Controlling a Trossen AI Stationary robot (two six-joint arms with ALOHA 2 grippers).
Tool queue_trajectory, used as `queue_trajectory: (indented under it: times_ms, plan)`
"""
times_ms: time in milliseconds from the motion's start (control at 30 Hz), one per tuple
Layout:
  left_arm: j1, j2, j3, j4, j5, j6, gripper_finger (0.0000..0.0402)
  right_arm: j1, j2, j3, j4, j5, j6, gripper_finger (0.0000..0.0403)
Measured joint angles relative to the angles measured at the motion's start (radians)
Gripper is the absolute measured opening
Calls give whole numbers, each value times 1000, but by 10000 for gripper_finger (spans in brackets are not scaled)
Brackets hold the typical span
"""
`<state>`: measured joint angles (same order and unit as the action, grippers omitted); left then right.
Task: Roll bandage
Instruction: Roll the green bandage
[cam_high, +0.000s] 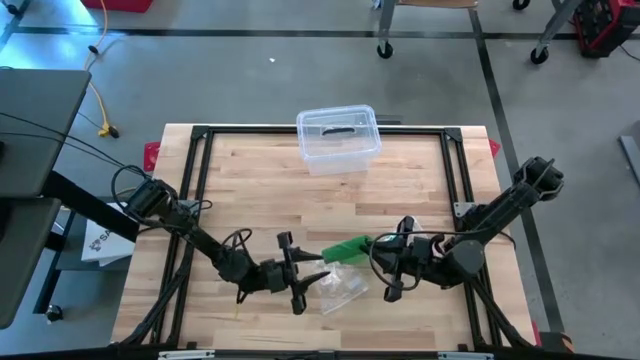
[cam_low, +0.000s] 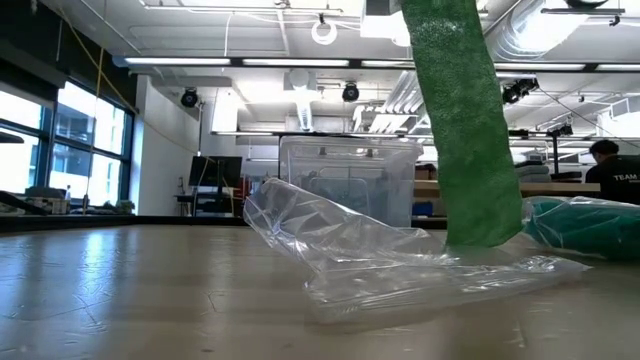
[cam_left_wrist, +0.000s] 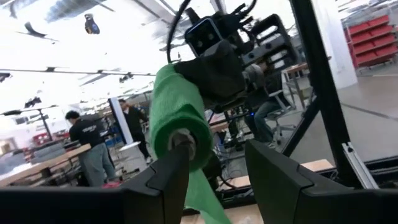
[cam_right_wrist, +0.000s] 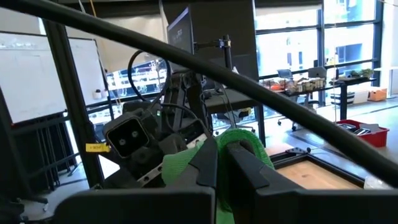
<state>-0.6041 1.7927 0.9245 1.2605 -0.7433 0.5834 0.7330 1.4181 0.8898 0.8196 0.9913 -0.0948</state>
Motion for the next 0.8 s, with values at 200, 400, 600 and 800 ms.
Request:
queue_trajectory:
  times_ms: [200, 400, 600, 800]
  plan:
    - [-2, 0, 0, 19, -22, -6, 152, 0, 0, 0, -2, 0, 5, 4]
    - [13, 0, 0, 24, 17, -45, 152, 0, 0, 0, -6, 1, 8, 4]
    - [45, 0, 0, 24, 32, -127, 152, 0, -1, 1, -4, 4, 13, 4]
    - [61, 0, 0, 24, 37, -185, 152, 0, -1, 1, -10, 1, 16, 4]
